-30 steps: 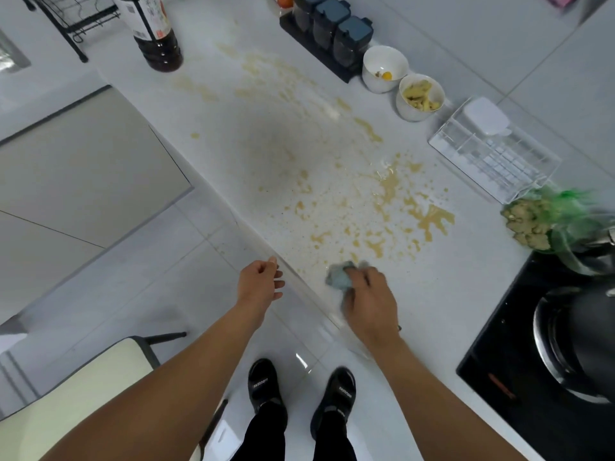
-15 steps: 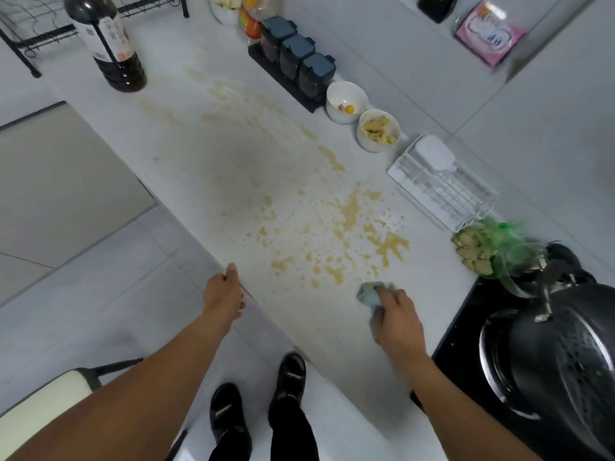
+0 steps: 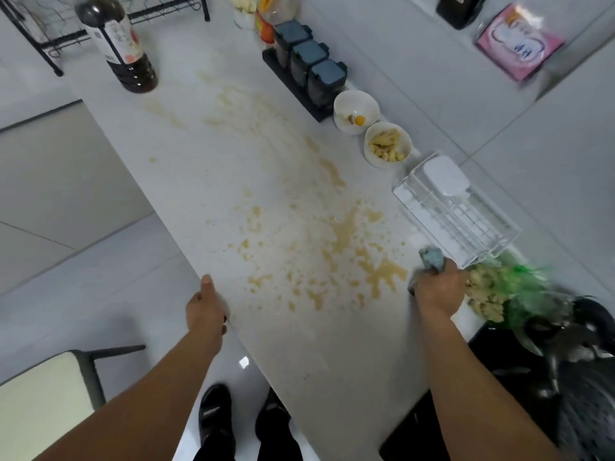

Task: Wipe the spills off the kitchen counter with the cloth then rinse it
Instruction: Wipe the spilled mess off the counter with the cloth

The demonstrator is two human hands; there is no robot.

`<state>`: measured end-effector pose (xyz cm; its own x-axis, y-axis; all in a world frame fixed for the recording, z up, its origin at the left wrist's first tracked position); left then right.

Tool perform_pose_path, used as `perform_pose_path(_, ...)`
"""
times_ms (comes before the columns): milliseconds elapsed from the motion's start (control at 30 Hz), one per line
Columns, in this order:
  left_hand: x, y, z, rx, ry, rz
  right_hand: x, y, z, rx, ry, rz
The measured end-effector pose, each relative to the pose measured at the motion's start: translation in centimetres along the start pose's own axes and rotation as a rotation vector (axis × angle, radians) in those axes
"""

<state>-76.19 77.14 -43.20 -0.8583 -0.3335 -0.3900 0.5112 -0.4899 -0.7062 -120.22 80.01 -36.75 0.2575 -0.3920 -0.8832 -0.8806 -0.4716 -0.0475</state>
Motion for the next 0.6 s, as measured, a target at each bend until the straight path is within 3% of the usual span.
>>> perform_pose_path(100, -0.1, -0.2, 0.1, -0.066, -0.026, -0.016, 0.5, -1.8, 0.2, -0.314, -0.061, -0.042)
perform_pose_path(233, -0.2, 0.0, -0.1, -0.082, -0.036, -0.061, 0.5, -1.3, 1.4, -0.174, -0.03, 0.004)
perform_pose_path(333, -0.4, -0.1, 0.0, -0.096, -0.033, -0.091, 1.1, -1.9, 1.3, -0.414, -0.12, -0.08)
perform_pose_path(433, -0.5, 0.0, -0.1, -0.083, -0.029, -0.103, 0.6, -1.2, 1.7, -0.22, -0.051, 0.012)
perform_pose_path(533, -0.5, 0.0, 0.0, -0.082, -0.027, -0.114, 1.0, -2.7, 0.9, -0.534, -0.13, -0.079)
perform_pose_path(600, -0.5, -0.1, 0.0, -0.086, -0.029, -0.12, 0.8, -2.3, 1.6, -0.47, -0.065, -0.081)
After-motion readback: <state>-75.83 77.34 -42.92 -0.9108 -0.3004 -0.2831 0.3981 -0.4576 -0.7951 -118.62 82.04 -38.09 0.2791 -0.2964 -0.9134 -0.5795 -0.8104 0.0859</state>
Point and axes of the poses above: each hand's wrist, its own y-axis towards the middle knuckle, its own x-axis out of the palm, z = x × y, the point moved 4 cm from there along y, towards the middle knuckle, and after that the axes turned 3 degrees about z, right-handed, at the moved point
